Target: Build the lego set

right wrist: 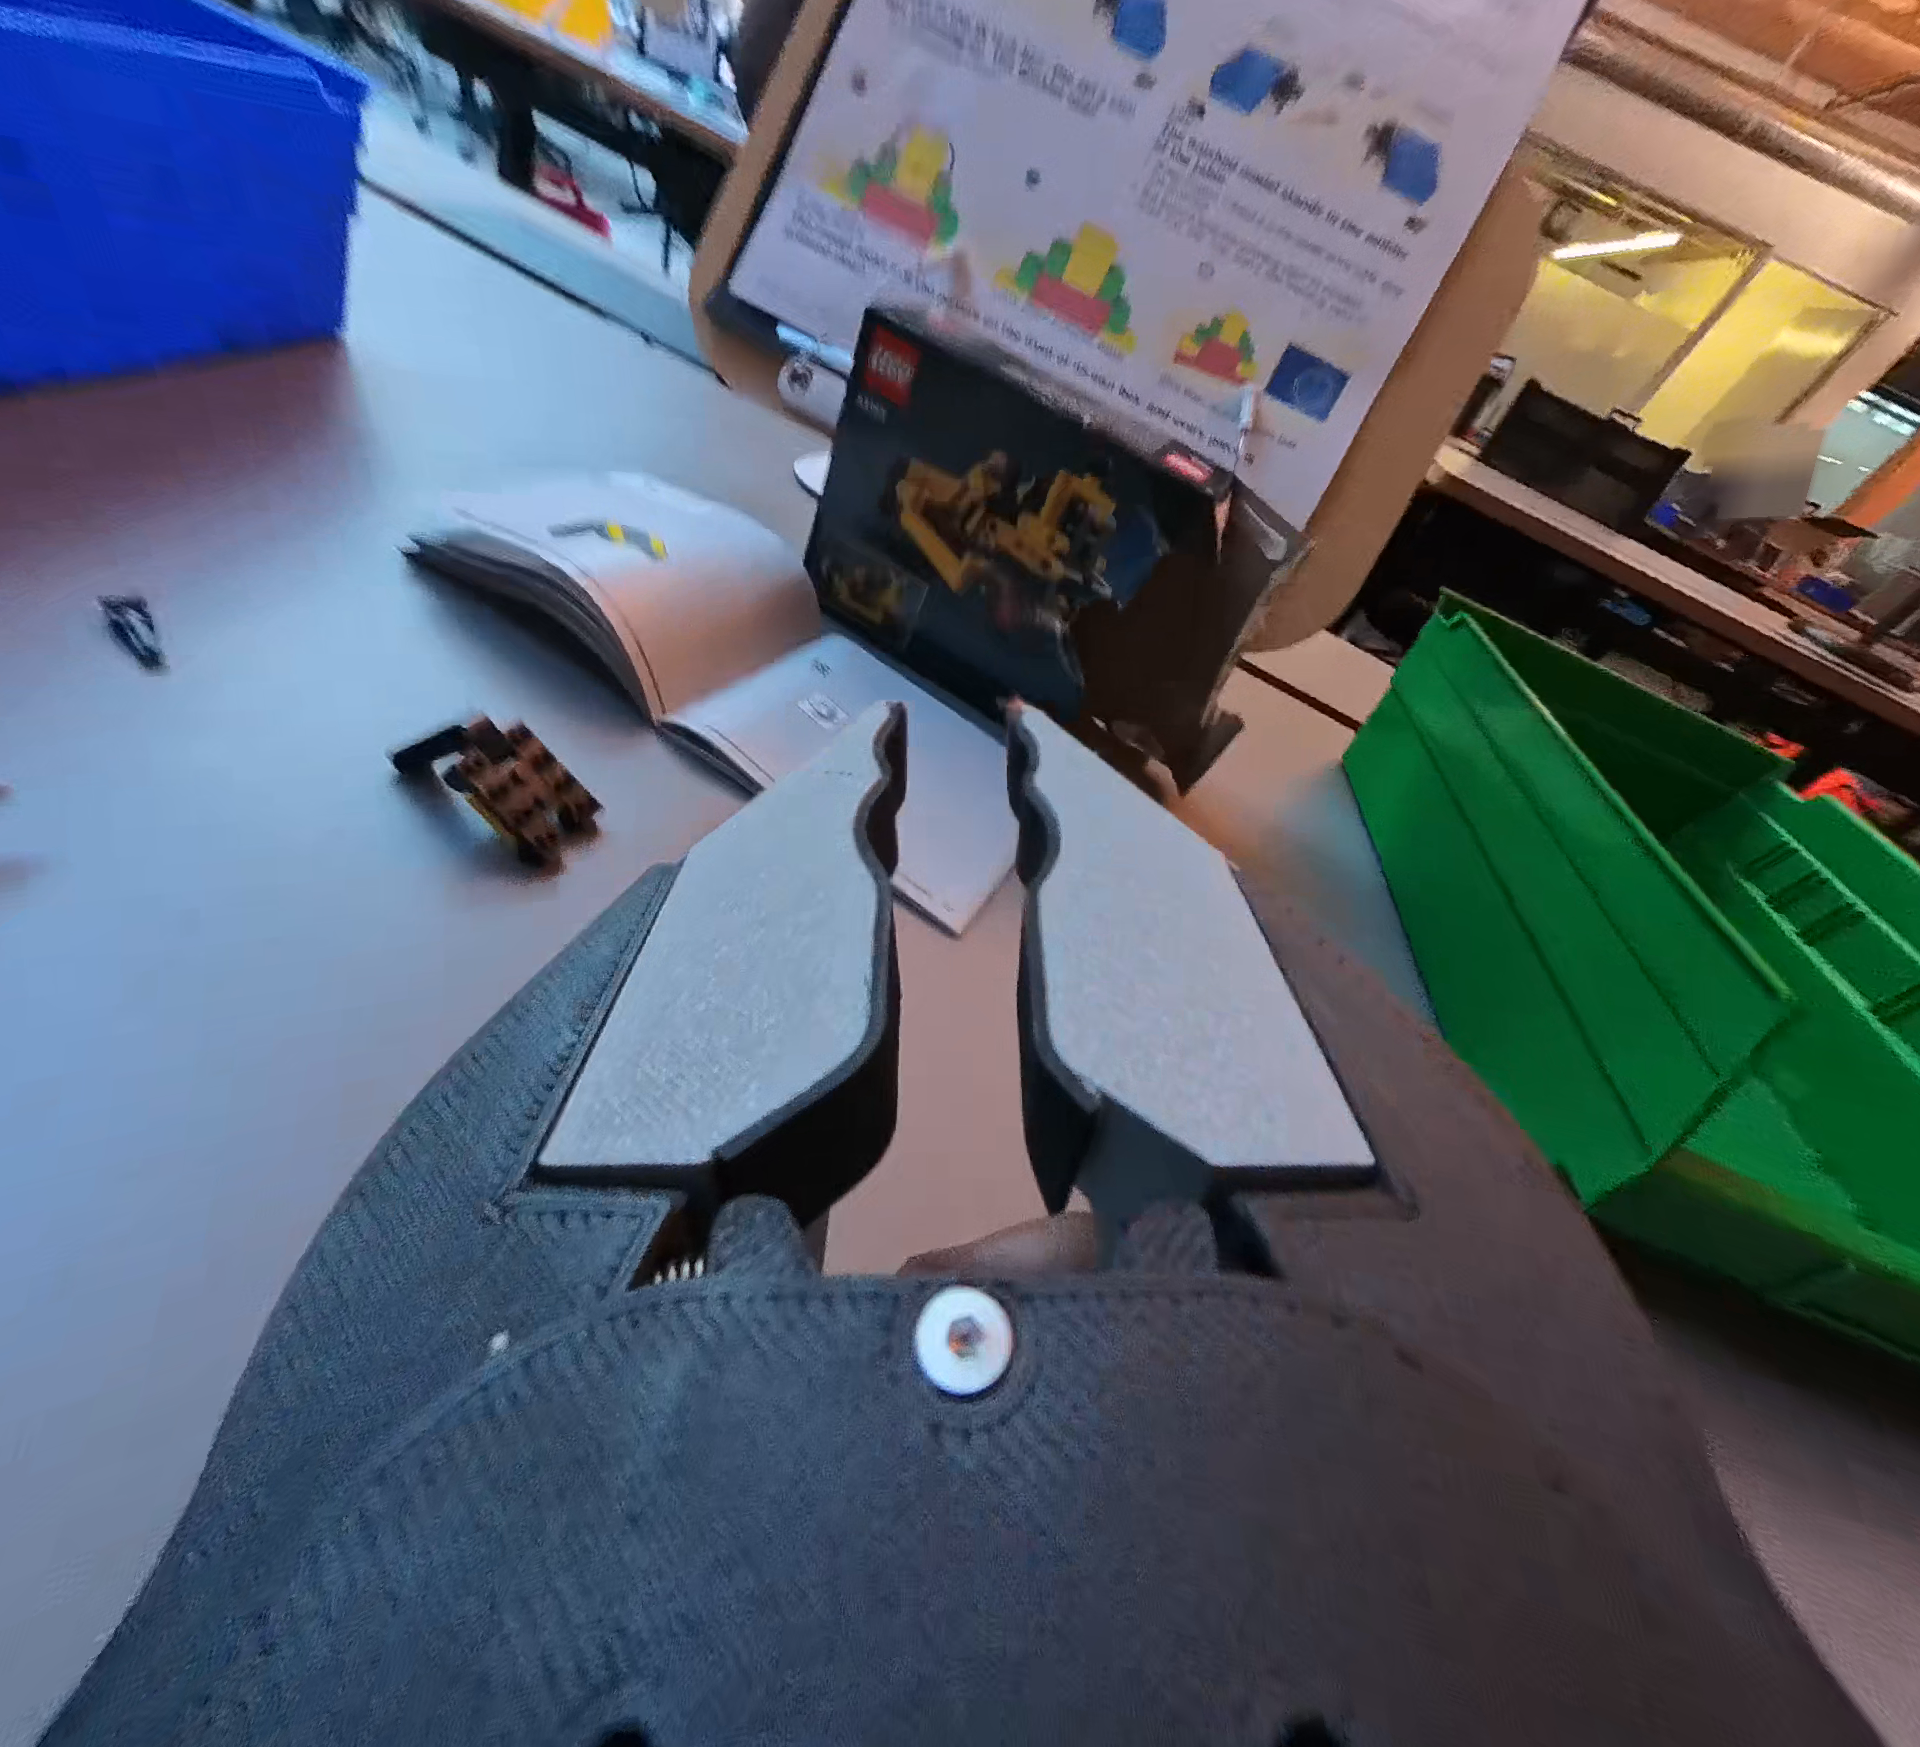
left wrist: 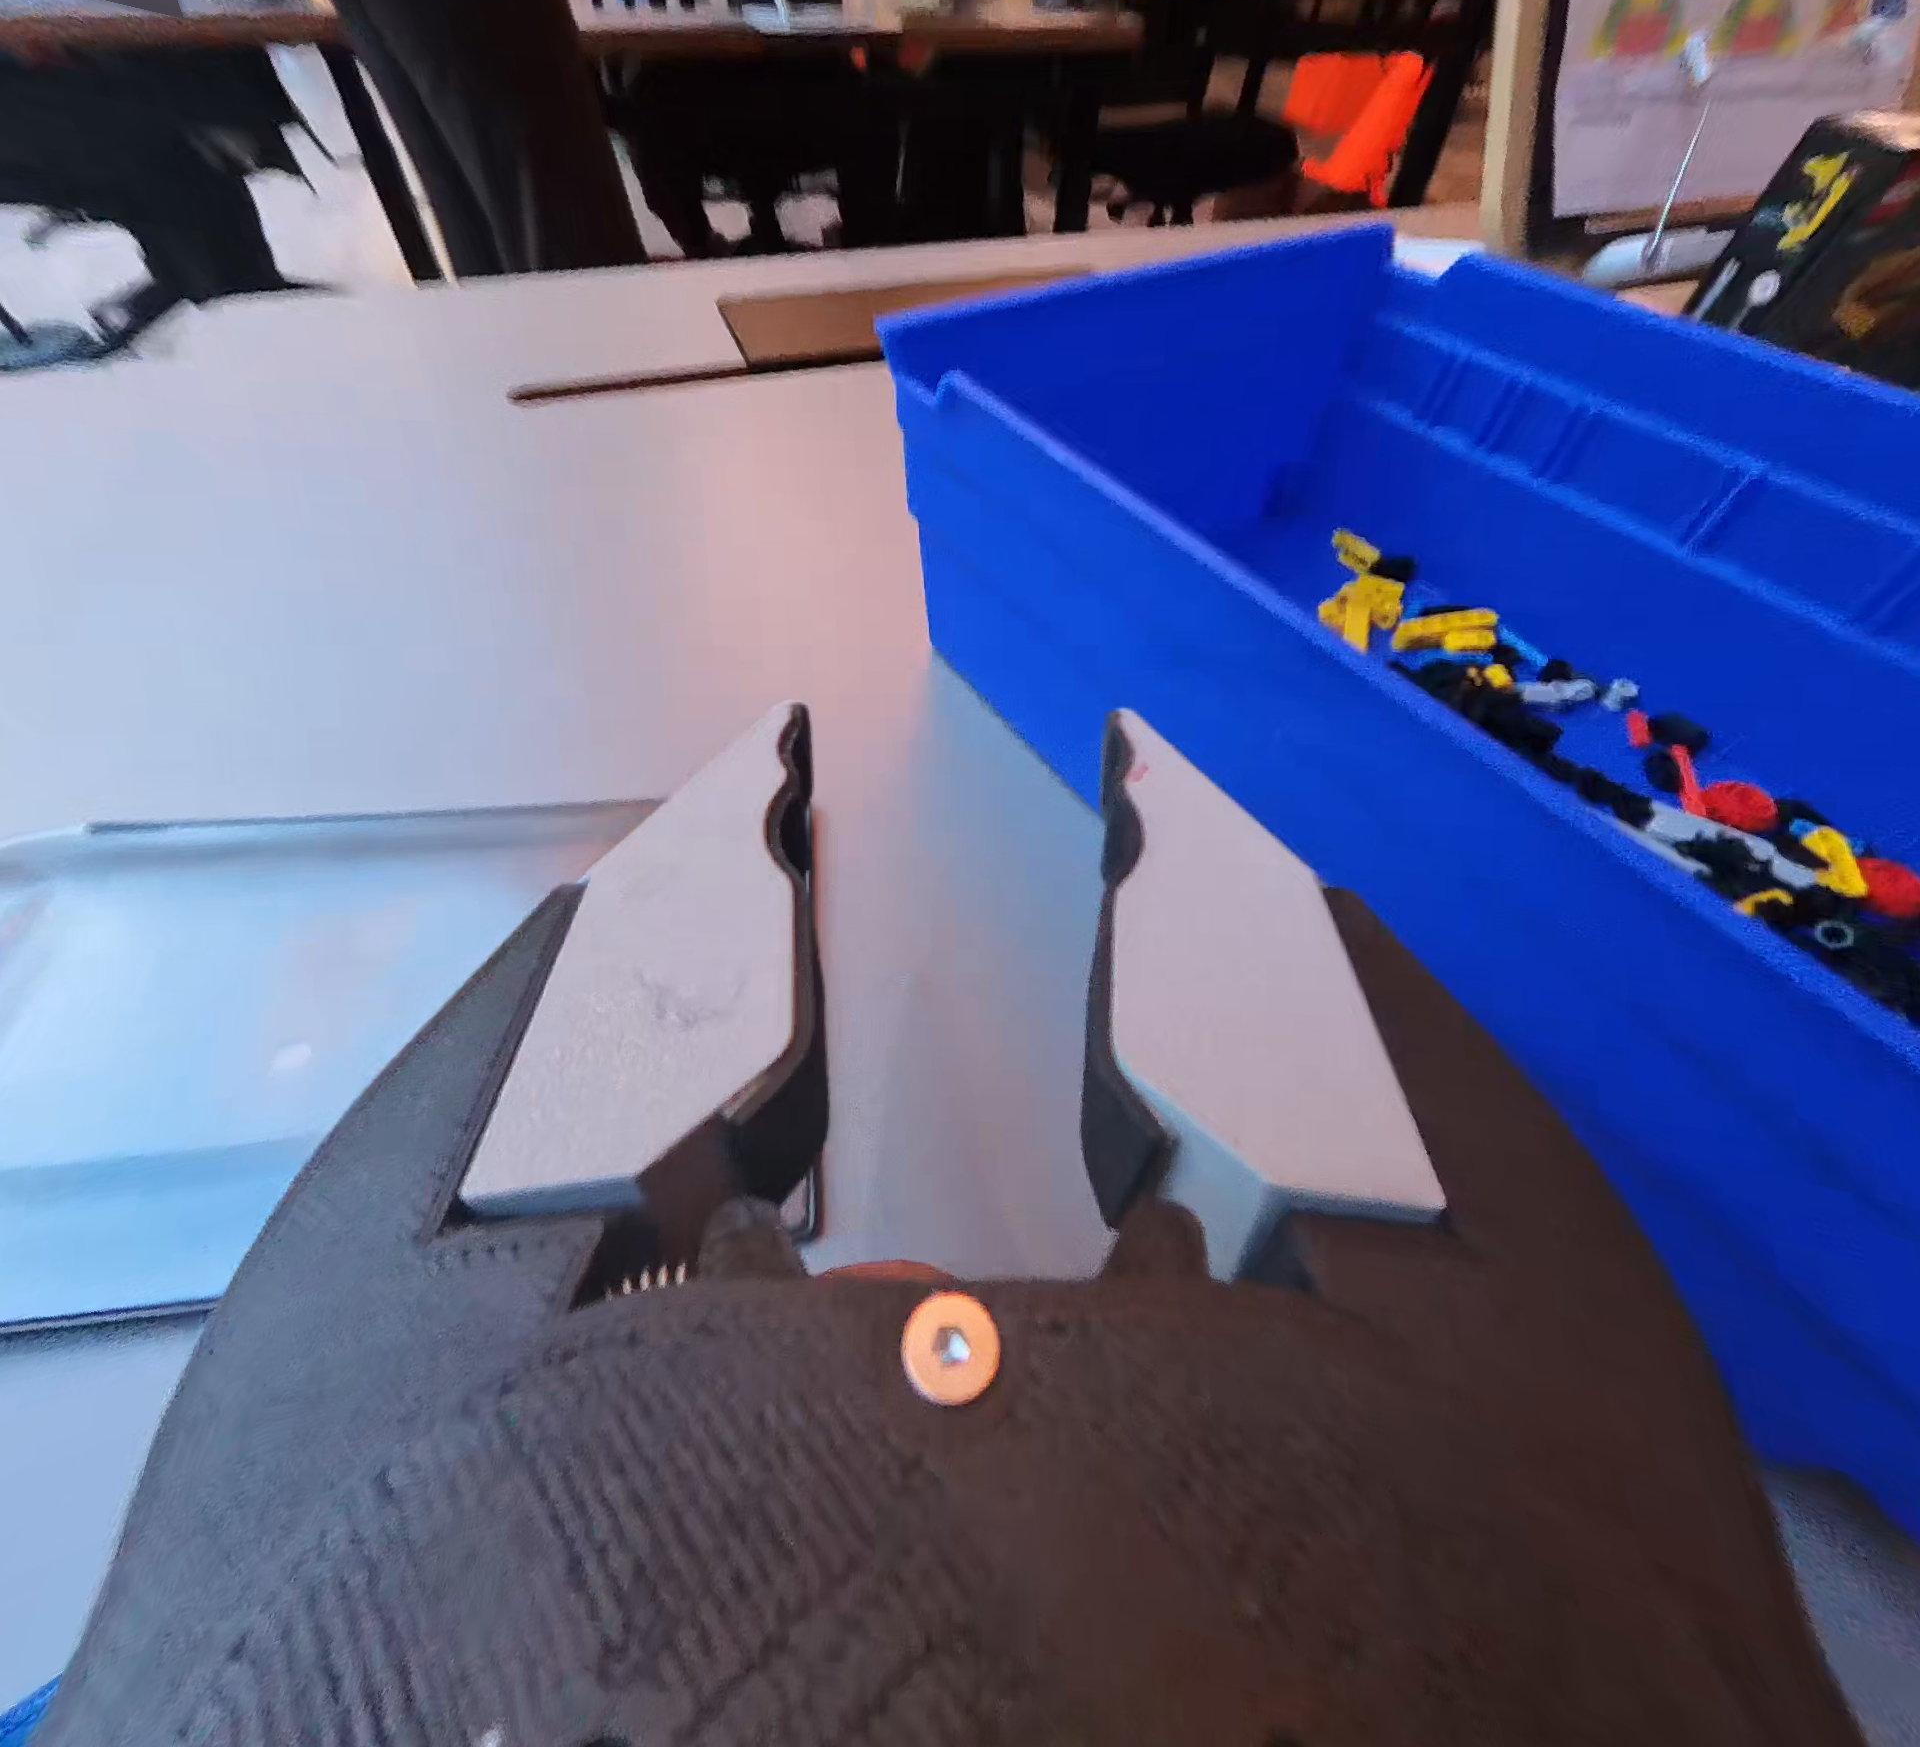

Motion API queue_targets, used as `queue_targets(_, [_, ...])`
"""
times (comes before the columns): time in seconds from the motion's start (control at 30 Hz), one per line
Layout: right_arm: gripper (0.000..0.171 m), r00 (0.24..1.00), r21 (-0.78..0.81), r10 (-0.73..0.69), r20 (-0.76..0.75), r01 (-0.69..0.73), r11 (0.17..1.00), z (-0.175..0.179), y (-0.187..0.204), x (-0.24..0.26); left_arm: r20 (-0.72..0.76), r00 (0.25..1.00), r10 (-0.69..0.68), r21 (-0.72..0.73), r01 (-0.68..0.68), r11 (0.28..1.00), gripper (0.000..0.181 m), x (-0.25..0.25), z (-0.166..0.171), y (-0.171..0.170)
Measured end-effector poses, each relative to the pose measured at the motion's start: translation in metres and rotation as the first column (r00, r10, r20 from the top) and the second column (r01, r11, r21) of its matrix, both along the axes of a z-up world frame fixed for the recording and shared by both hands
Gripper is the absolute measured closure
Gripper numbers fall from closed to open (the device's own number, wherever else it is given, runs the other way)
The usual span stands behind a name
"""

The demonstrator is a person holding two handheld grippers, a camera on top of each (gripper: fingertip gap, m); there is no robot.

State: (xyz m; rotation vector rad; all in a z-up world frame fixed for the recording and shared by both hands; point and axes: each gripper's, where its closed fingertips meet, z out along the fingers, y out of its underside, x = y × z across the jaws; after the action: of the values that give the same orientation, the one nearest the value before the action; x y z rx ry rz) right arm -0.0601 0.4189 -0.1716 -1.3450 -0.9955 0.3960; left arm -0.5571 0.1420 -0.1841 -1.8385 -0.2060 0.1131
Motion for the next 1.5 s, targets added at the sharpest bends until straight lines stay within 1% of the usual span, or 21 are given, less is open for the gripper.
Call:
queue_targets(0.03, [0.156,1.0,-0.005,0.019,-0.015,-0.019,1.0,0.001,-0.003,-0.002,-0.034,0.999,0.022,0.035,-0.021,0.999,0.13,0.0,0.008,-0.001])
queue_targets(0.1, [0.155,0.999,-0.006,0.027,0.02,-0.027,1.0,-0.004,-0.005,-0.005,-0.112,0.991,0.071,0.097,-0.06,0.994,0.133,0.0,0.023,-0.004])
queue_targets(0.17, [0.155,0.997,-0.007,0.057,0.055,-0.056,0.998,-0.009,-0.01,-0.011,-0.141,0.987,0.081,0.131,-0.062,0.989,0.136,0.005,0.029,-0.006])
queue_targets(0.23, [0.155,0.994,-0.008,0.079,0.069,-0.078,0.997,-0.011,-0.013,-0.014,-0.116,0.992,0.054,0.127,-0.039,0.991,0.14,0.012,0.025,-0.004])
queue_targets(0.3, [0.155,0.994,-0.018,0.087,0.068,-0.086,0.996,-0.012,-0.013,-0.015,-0.103,0.994,0.043,0.121,-0.031,0.992,0.14,0.016,0.024,-0.002])
queue_targets(0.47, [0.154,0.993,-0.027,0.097,0.074,-0.095,0.995,-0.014,-0.013,-0.016,-0.177,0.983,0.047,0.141,-0.022,0.99,0.14,0.022,0.029,-0.001])
queue_targets(0.63, [0.154,0.99,-0.022,0.113,0.089,-0.112,0.993,-0.015,-0.018,-0.02,-0.159,0.987,-0.029,0.152,0.053,0.987,0.141,0.033,0.03,0.001])
queue_targets(0.97, [0.155,0.981,0.001,0.124,0.147,-0.126,0.992,-0.022,-0.024,-0.026,-0.179,0.983,-0.04,0.158,0.069,0.985,0.143,0.036,0.032,0.001])
queue_targets(1.13, [0.153,0.986,-0.027,0.096,0.134,-0.094,0.995,-0.022,-0.021,-0.025,-0.162,0.986,-0.051,0.163,0.077,0.984,0.144,0.038,0.032,0.002])
queue_targets(1.27, [0.153,0.993,-0.084,0.093,0.069,-0.087,0.993,-0.017,-0.018,-0.027,-0.163,0.985,-0.062,0.162,0.089,0.983,0.143,0.041,0.032,0.003])
queue_targets(1.37, [0.152,0.995,-0.121,0.072,0.063,-0.064,0.991,-0.02,-0.01,-0.025,-0.169,0.984,-0.064,0.161,0.092,0.983,0.144,0.041,0.032,0.003])
queue_targets(1.43, [0.153,0.997,-0.112,0.038,0.062,-0.031,0.993,-0.019,-0.003,-0.021,-0.168,0.984,-0.066,0.163,0.094,0.982,0.144,0.042,0.032,0.002])
queue_targets(1.5, [0.154,0.996,-0.082,-0.031,0.078,0.037,0.996,-0.019,0.007,-0.014,-0.161,0.985,-0.067,0.165,0.094,0.982,0.143,0.042,0.032,0.001])
